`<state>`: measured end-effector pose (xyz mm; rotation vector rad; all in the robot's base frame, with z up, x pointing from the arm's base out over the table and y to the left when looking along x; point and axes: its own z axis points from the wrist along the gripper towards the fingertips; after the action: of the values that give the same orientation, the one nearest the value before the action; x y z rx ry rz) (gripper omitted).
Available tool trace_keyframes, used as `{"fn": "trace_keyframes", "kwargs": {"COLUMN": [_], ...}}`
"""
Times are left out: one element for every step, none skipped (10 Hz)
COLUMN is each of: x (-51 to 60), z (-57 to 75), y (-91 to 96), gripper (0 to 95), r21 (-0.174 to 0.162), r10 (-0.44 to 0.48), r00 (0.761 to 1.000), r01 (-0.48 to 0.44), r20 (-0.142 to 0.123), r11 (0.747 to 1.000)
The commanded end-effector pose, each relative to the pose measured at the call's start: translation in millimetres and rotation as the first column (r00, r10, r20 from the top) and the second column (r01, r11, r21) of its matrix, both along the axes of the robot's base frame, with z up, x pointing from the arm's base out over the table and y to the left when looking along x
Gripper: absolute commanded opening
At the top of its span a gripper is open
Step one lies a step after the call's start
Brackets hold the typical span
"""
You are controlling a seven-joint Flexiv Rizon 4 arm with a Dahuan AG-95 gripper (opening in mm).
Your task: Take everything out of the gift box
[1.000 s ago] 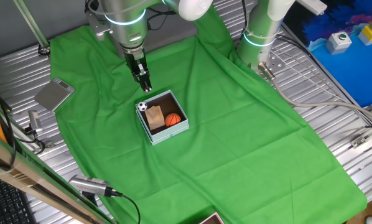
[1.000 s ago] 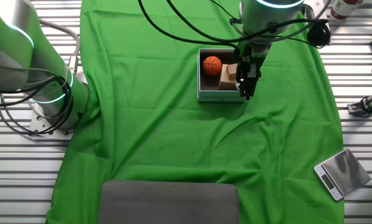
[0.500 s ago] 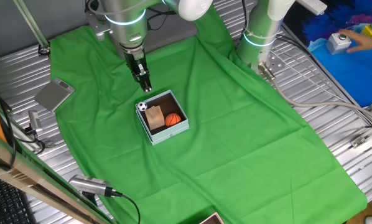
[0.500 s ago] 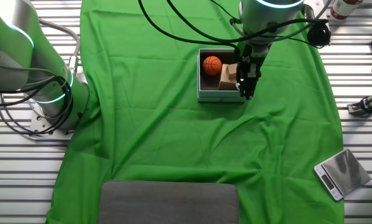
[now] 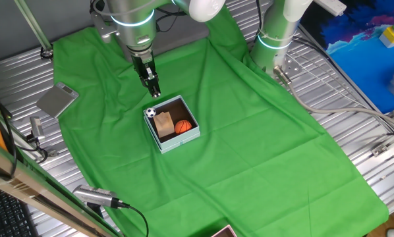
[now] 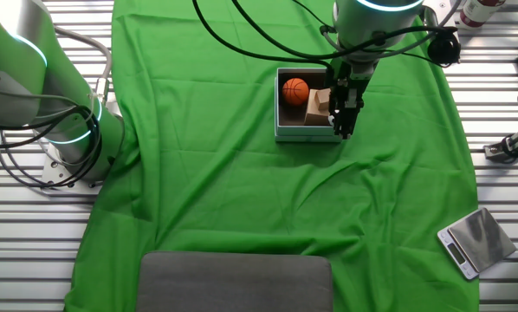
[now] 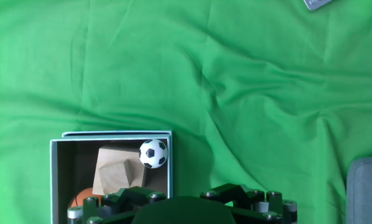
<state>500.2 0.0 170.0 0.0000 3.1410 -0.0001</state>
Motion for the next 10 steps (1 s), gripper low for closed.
{"fn": "trace_keyframes", "kwargs": {"x": [-0.3,-0.3,-0.9,-1.3,-2.5,-3.6,-3.6,-3.1,-1.7,2.2], "z": [-0.1,-0.1,-0.2,-0.4,-0.6,-1.0,-1.0,-1.3,-2.5,-4.9], "y": [0.0,0.0,0.0,0.1,0.2,0.3,0.3,0.2,-0.2,-1.2], "gripper": [95.0,0.0,0.0,0.0,0.0,0.0,0.0,0.0,0.0,0.0], "r21": [0.090,0.089,0.079,0.076,0.076,0.084,0.089,0.092,0.094,0.092], "r10": [0.402,0.407,0.387,0.390,0.402,0.425,0.491,0.538,0.572,0.605], "r00": [0.913,0.911,0.920,0.919,0.914,0.903,0.869,0.842,0.819,0.795], "r01": [-0.407,-0.411,-0.390,-0.394,-0.406,-0.429,-0.494,-0.539,-0.573,-0.606], "r20": [0.067,0.066,0.056,0.054,0.058,0.058,0.052,0.040,0.037,0.039], "r11": [0.909,0.907,0.917,0.916,0.911,0.900,0.865,0.837,0.814,0.790]}}
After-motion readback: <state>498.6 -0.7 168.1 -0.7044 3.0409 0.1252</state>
